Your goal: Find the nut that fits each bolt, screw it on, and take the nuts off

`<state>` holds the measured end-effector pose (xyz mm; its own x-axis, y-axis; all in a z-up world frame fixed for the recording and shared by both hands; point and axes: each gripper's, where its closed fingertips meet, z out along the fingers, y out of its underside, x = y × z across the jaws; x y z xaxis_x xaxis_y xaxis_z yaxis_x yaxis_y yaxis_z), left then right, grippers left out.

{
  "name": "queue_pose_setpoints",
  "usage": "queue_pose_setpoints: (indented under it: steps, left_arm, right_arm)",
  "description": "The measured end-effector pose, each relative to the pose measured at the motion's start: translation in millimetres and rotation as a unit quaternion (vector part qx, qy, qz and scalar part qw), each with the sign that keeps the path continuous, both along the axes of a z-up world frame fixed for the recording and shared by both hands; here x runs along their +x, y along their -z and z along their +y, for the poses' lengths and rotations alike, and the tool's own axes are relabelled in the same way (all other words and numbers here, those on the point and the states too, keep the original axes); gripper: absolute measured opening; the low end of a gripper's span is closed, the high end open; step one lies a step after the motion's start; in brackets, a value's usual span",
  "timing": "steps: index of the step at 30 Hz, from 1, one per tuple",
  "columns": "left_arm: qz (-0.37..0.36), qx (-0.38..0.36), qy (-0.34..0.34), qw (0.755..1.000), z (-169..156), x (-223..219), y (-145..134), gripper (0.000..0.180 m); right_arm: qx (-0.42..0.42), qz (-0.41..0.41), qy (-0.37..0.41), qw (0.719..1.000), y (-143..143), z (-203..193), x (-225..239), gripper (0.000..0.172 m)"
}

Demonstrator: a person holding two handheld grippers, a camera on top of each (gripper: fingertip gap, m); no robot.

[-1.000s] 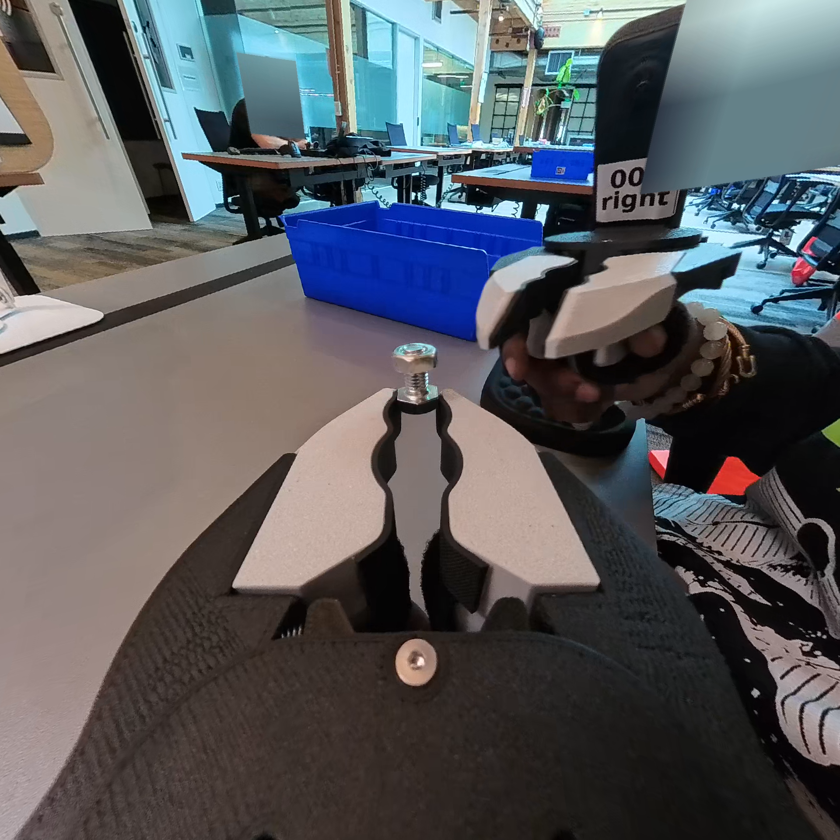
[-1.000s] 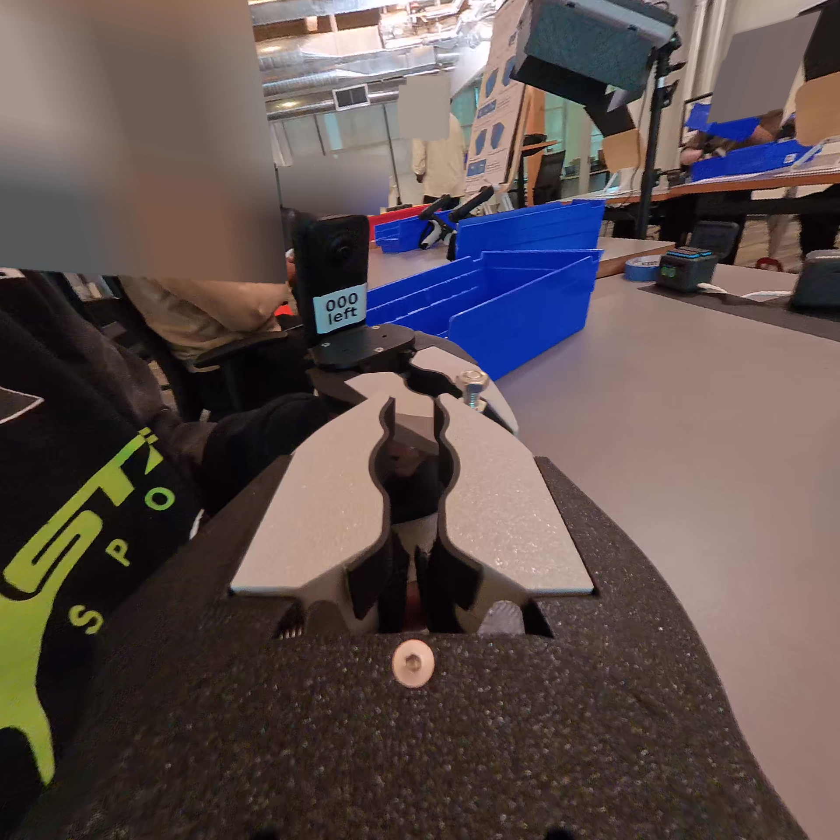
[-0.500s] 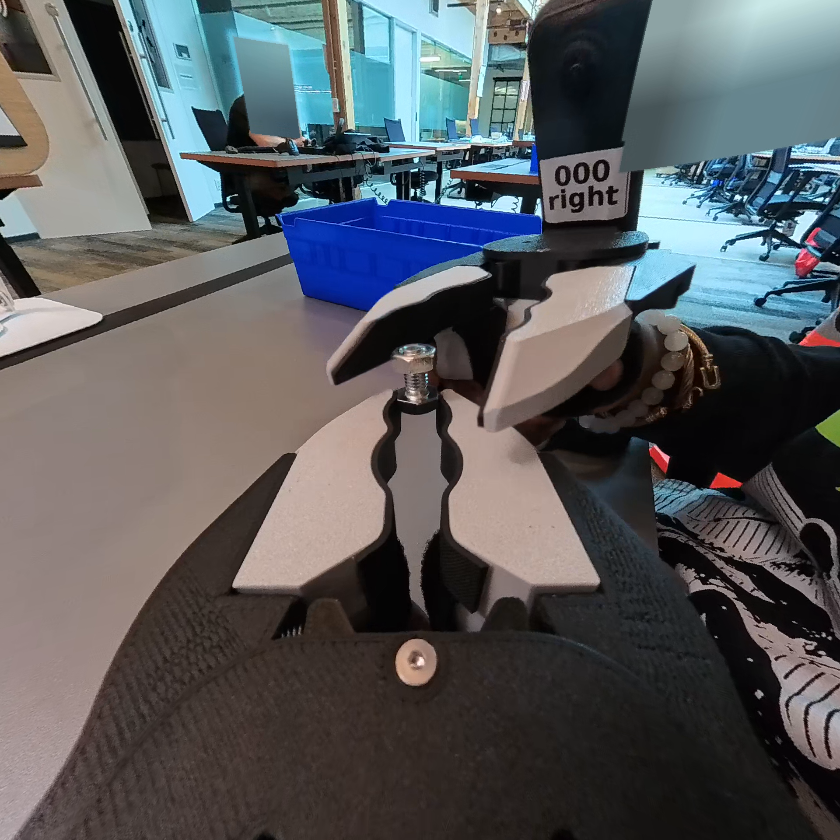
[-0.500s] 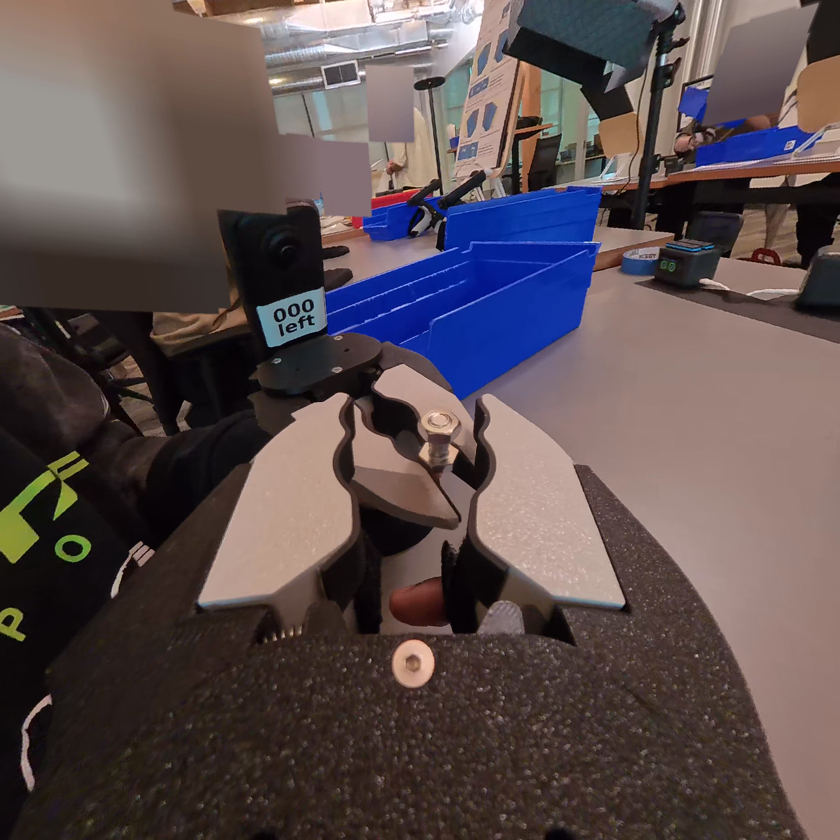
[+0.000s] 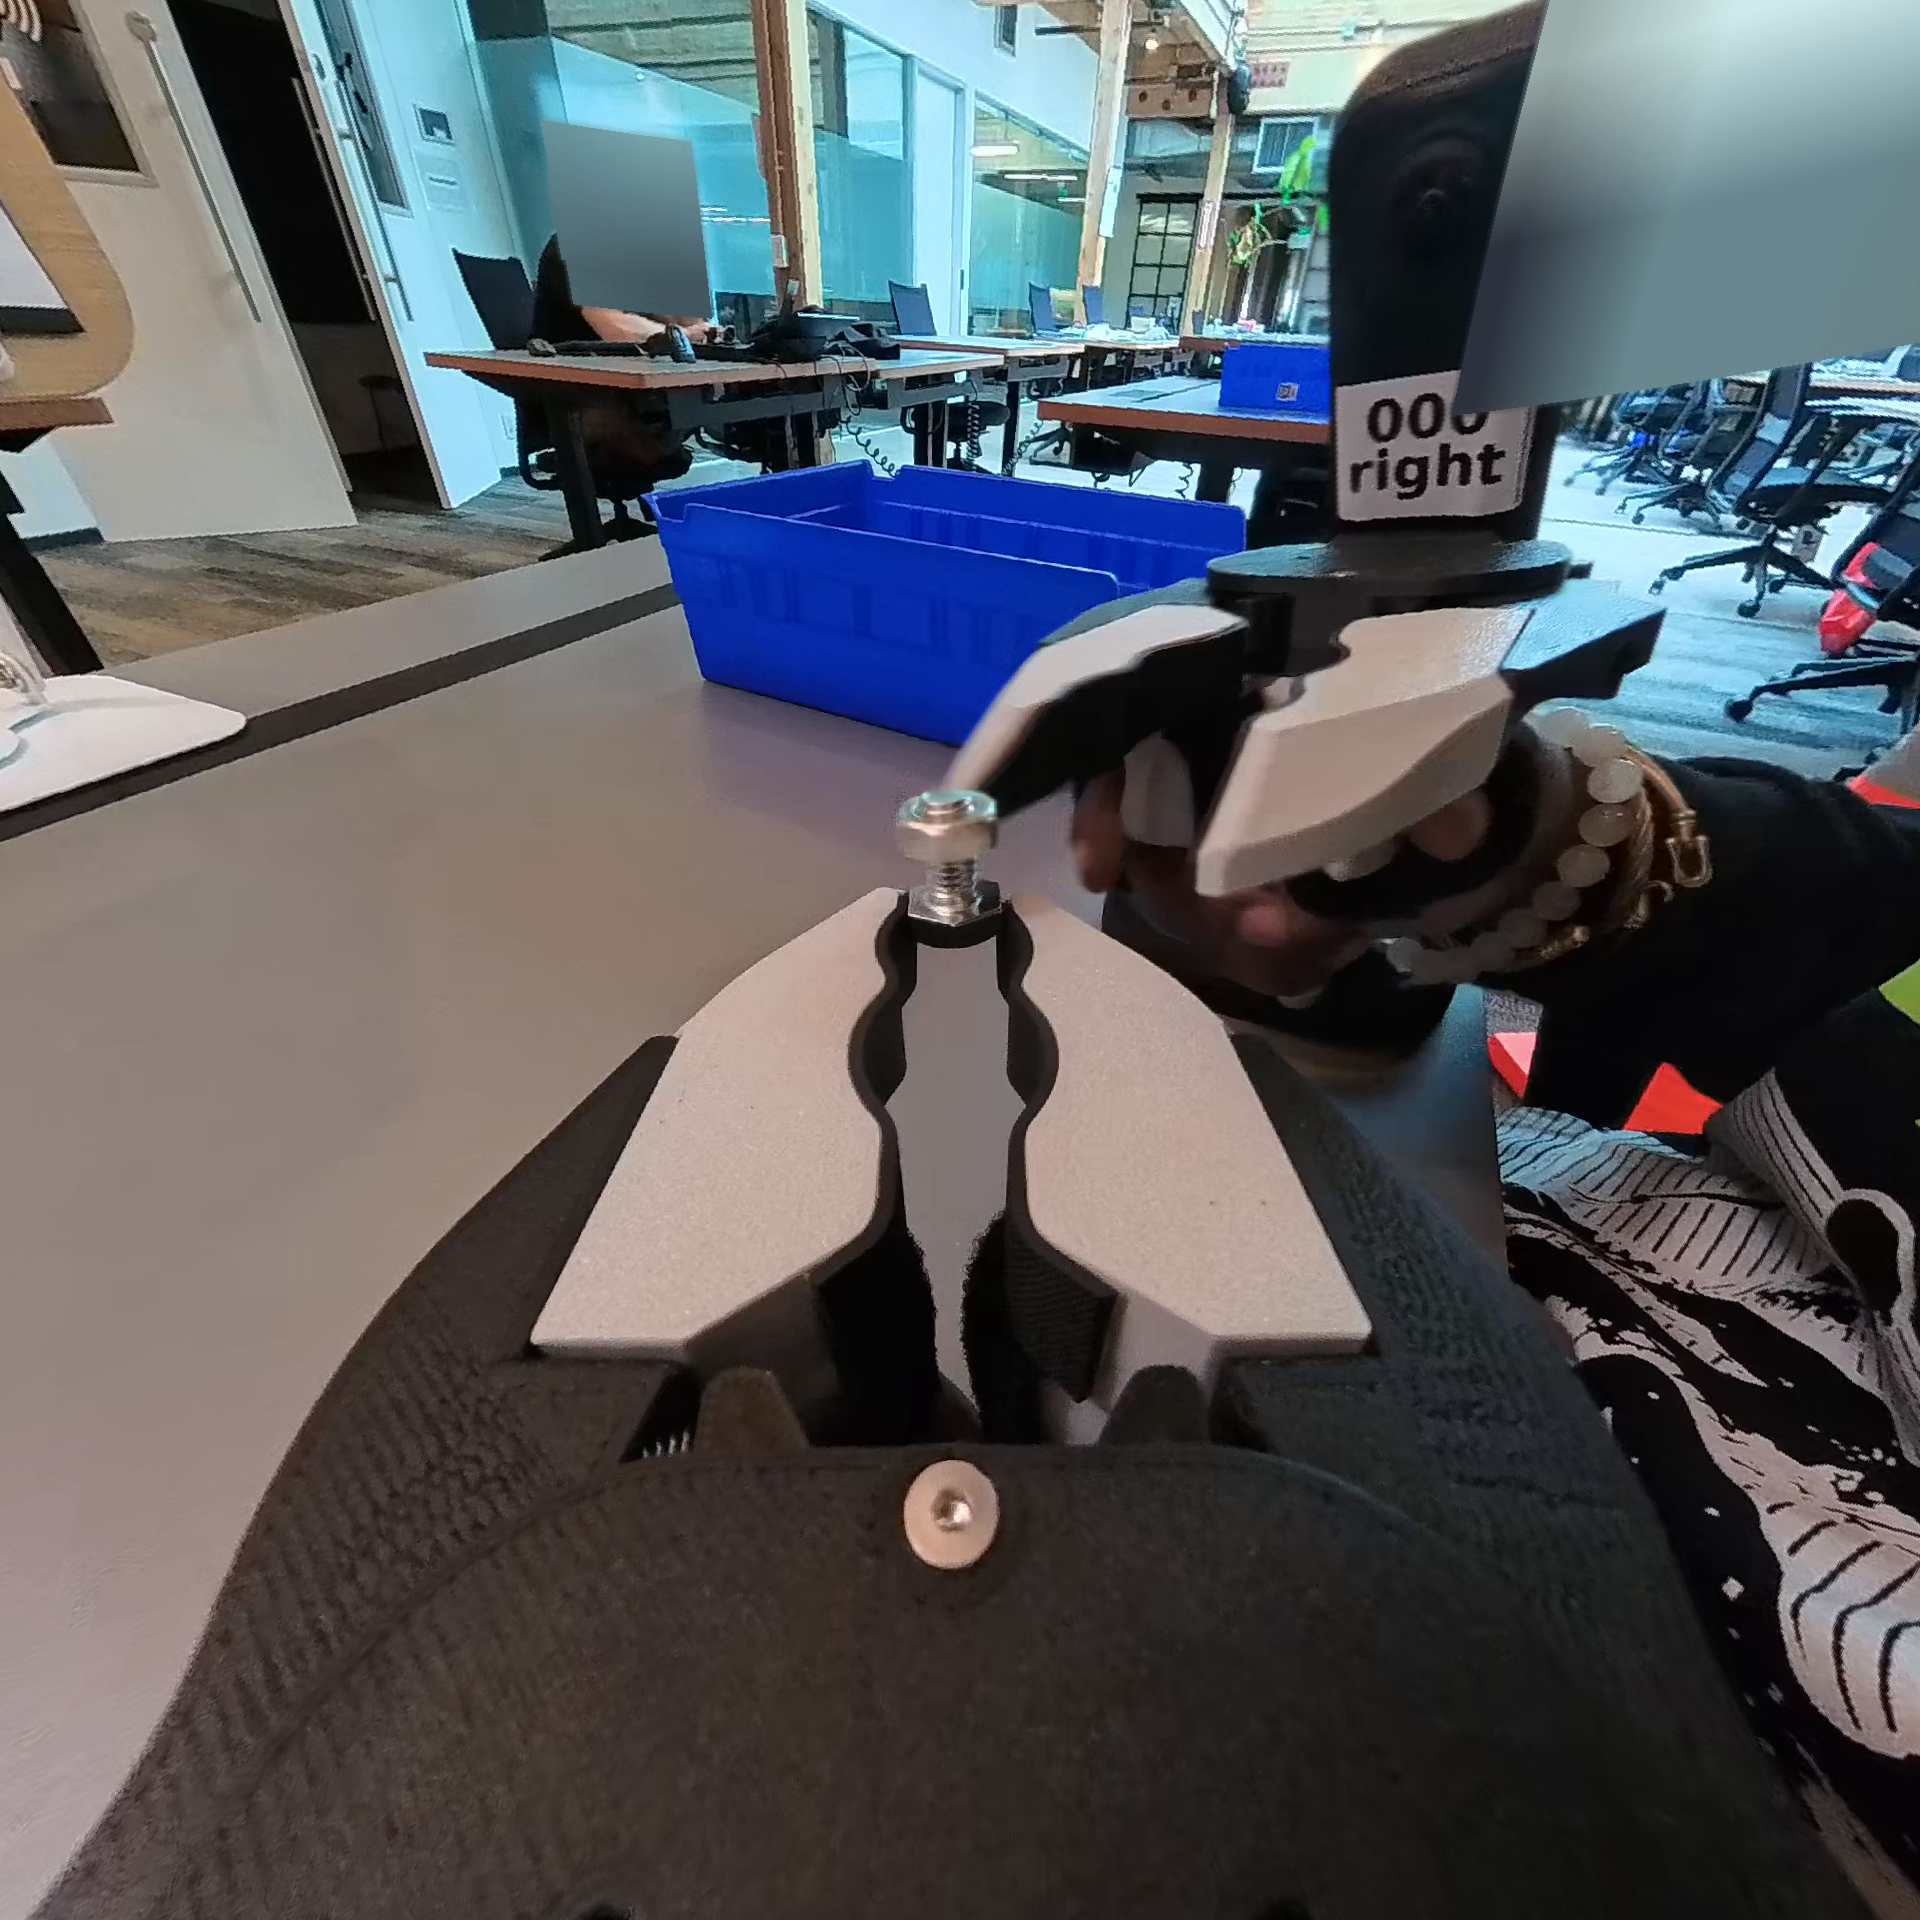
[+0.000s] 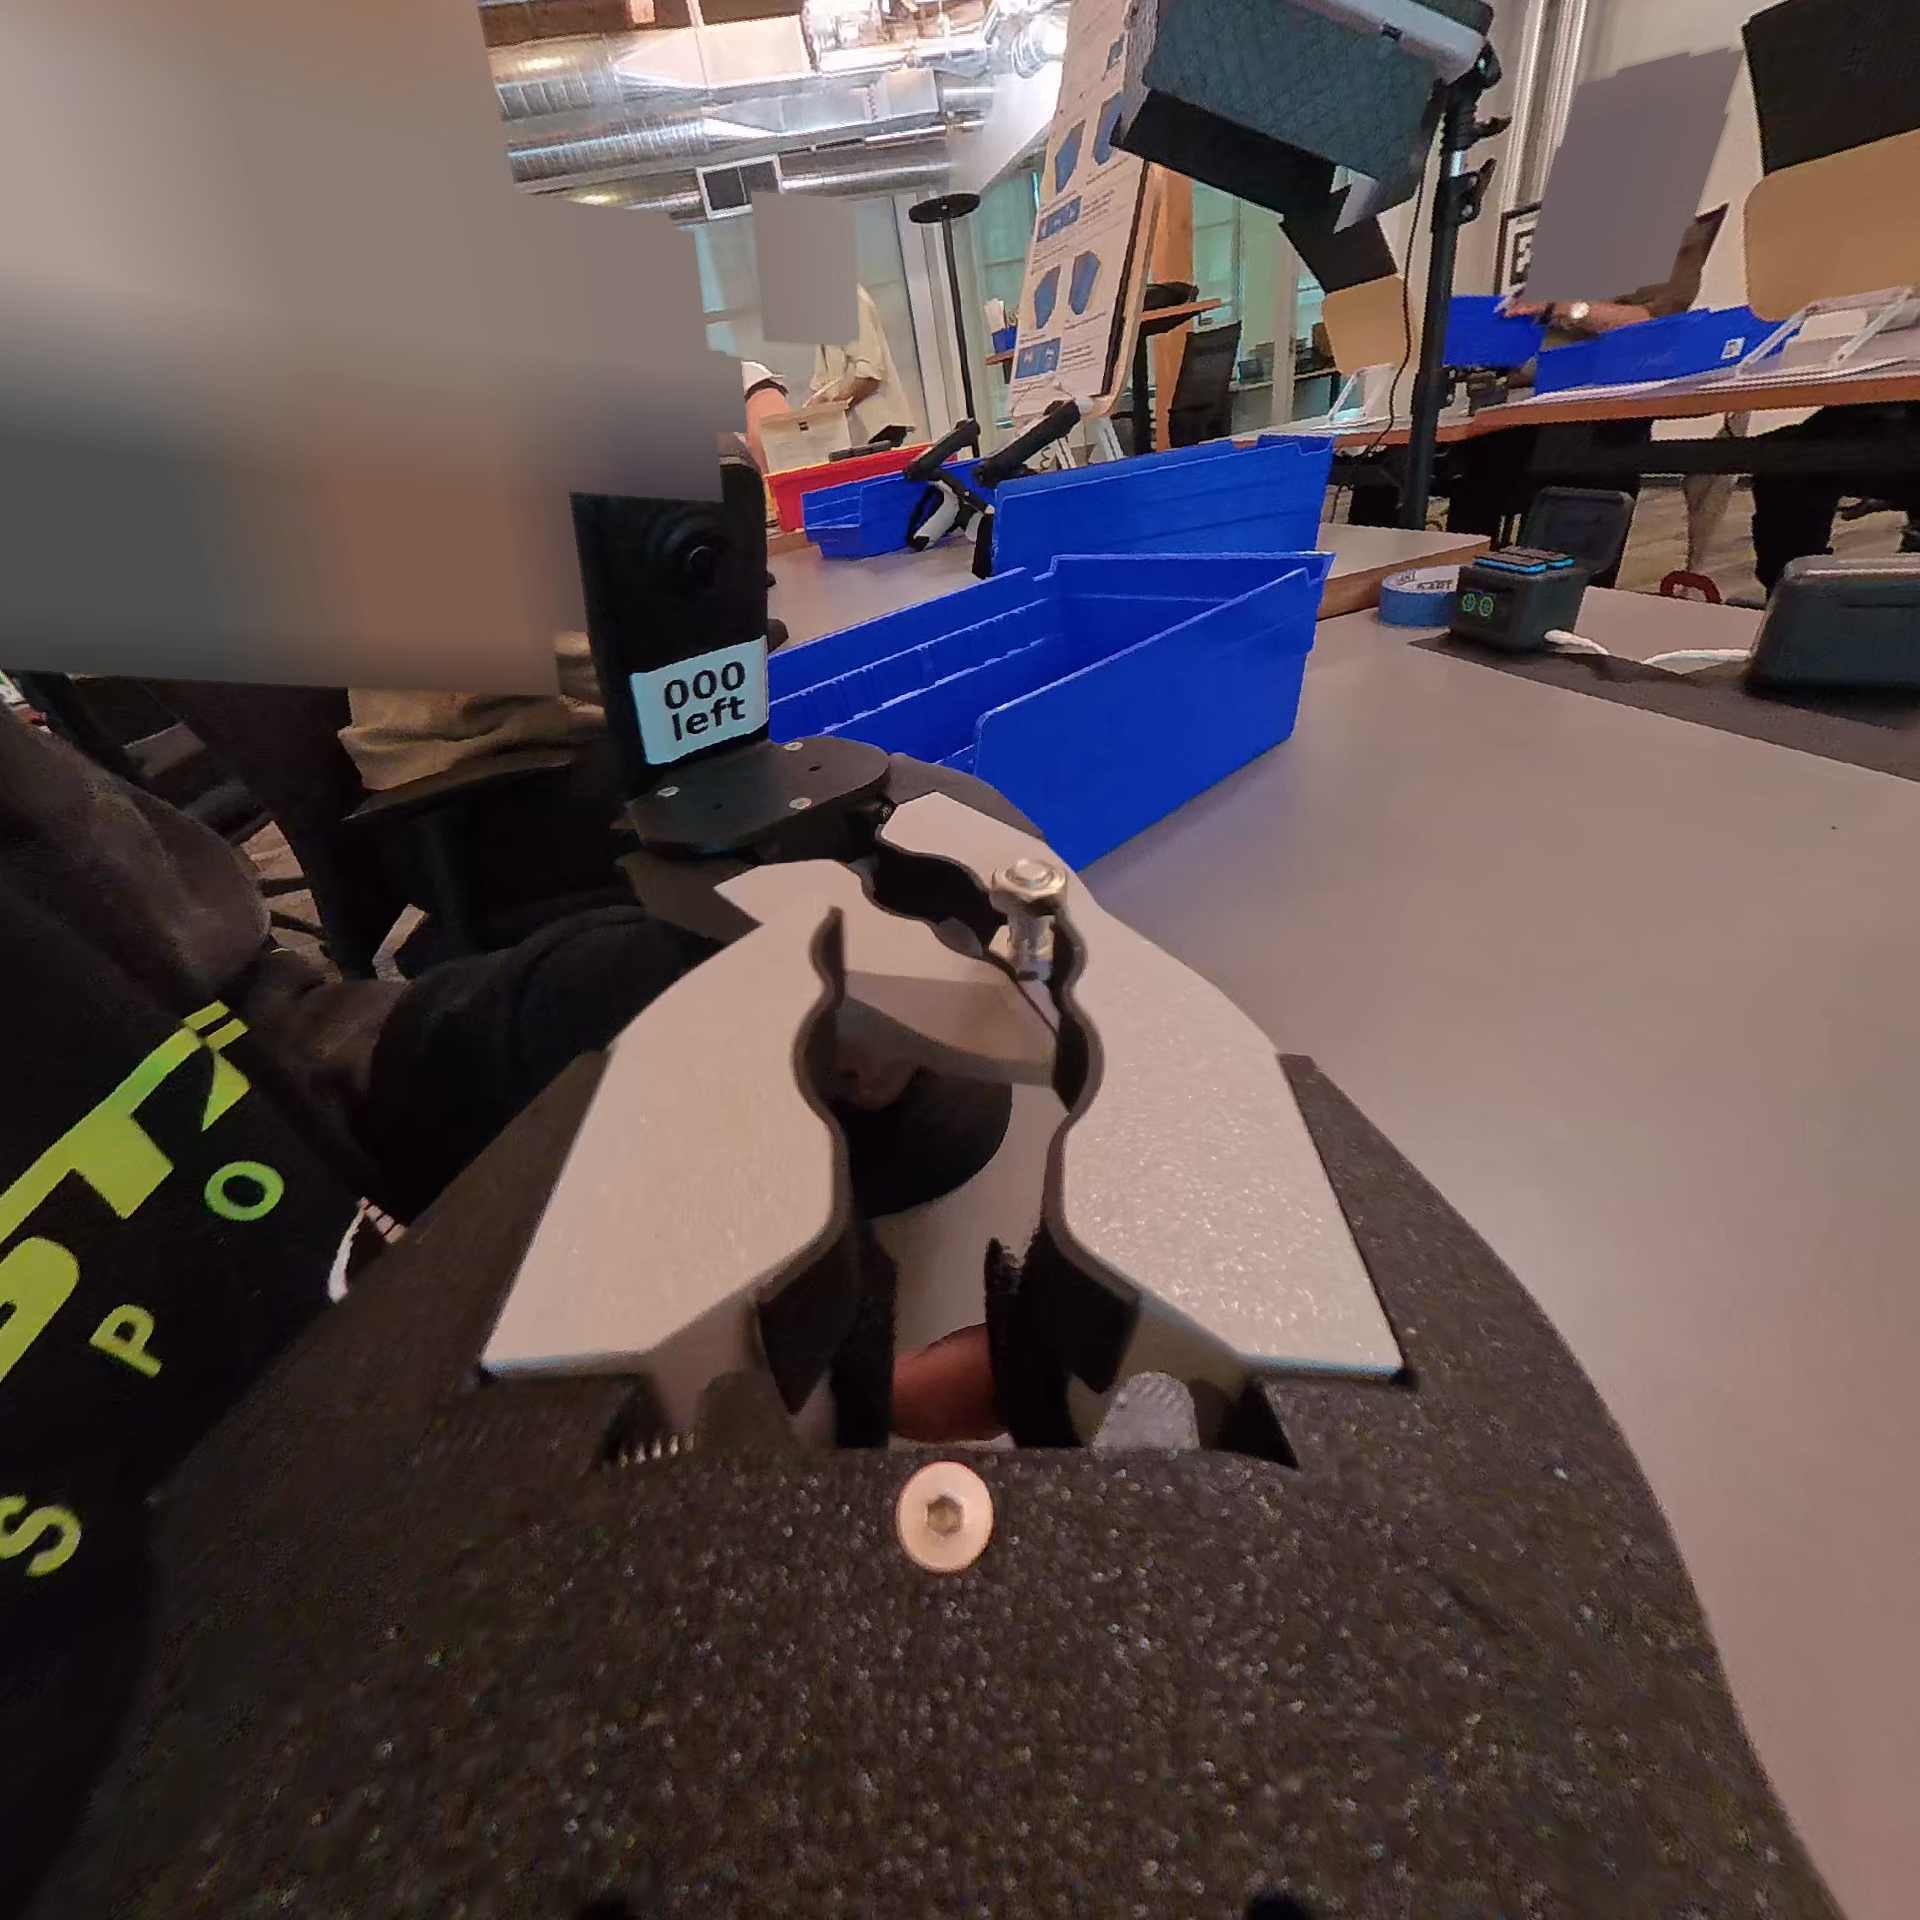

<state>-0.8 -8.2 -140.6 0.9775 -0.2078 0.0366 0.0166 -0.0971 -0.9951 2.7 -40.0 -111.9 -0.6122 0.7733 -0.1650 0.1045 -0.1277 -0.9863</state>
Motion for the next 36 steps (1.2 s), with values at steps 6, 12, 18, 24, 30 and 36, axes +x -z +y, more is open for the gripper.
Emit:
queue_pose_setpoints:
  steps: [6,12,18,24,30,36]
  left_arm:
    - [0.000,-0.001,0.002,1.000,0,0,0,0.015]
    - [0.003,-0.002,0.004,1.000,0,1,1,0.015]
    - [0.008,-0.006,0.007,1.000,1,3,2,0.015]
    - [0.006,-0.006,0.006,1.000,1,3,2,0.015]
    - [0.001,-0.003,0.004,1.000,1,2,1,0.015]
    - [-0.003,-0.002,0.002,1.000,0,0,0,0.015]
  right_arm:
    - [-0.002,0.012,-0.007,1.000,-5,5,11,0.018]
    - [-0.004,0.005,0.005,1.000,0,4,-7,0.048]
    - [0.010,0.005,-0.017,1.000,1,-10,-21,0.051]
    - [0.013,0.004,-0.025,1.000,3,-14,-20,0.046]
    - [0.010,0.004,-0.010,1.000,2,-6,-12,0.042]
    - [0.009,0.009,-0.009,1.000,1,2,6,0.017]
